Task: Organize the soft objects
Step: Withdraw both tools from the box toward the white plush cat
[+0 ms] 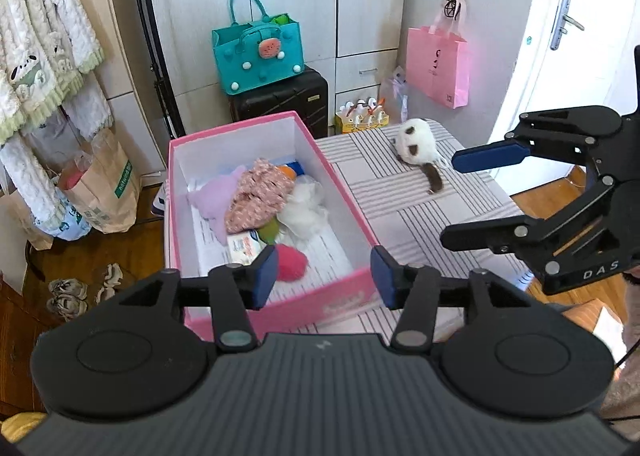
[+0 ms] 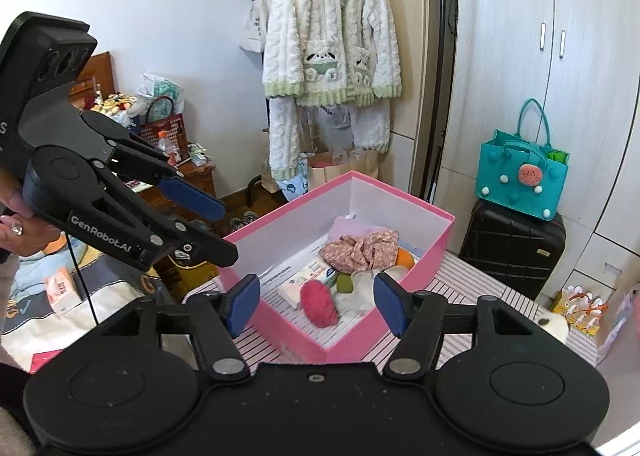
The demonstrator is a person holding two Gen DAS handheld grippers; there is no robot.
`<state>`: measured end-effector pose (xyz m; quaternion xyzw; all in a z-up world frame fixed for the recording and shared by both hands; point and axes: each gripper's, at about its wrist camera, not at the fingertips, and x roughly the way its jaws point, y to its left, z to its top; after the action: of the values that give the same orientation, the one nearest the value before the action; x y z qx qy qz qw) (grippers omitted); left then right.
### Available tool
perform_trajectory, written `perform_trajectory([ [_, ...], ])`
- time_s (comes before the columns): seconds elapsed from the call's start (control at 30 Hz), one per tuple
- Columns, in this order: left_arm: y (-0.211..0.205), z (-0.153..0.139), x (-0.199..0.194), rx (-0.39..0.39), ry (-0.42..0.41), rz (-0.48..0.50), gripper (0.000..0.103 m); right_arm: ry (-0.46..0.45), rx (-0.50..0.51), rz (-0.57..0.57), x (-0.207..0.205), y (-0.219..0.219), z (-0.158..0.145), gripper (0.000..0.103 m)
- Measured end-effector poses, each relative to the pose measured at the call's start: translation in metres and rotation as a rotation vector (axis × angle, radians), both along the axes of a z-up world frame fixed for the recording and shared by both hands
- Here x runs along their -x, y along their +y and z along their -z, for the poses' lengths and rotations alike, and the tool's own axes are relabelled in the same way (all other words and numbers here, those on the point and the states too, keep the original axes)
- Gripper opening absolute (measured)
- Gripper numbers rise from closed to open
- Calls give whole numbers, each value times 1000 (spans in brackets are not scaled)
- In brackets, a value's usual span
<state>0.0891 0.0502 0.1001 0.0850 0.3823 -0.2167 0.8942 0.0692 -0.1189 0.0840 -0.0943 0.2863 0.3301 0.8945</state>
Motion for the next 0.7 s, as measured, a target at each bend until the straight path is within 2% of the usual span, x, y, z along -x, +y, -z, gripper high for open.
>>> perform_trajectory([
  [0.3, -19, 8, 50, -14, -30, 40, 63, -22, 17, 34, 46, -28, 9, 73],
  [0.4, -27, 13, 65, -9, -26, 58, 64, -18, 16, 68, 62, -38, 15, 74],
  [0.57, -35, 17, 74, -3, -41, 62, 69, -32, 20, 107, 88, -55, 23, 76],
  [0.7, -37, 26, 72, 41, -10, 56, 70, -39, 2, 139, 102, -70, 30, 78],
])
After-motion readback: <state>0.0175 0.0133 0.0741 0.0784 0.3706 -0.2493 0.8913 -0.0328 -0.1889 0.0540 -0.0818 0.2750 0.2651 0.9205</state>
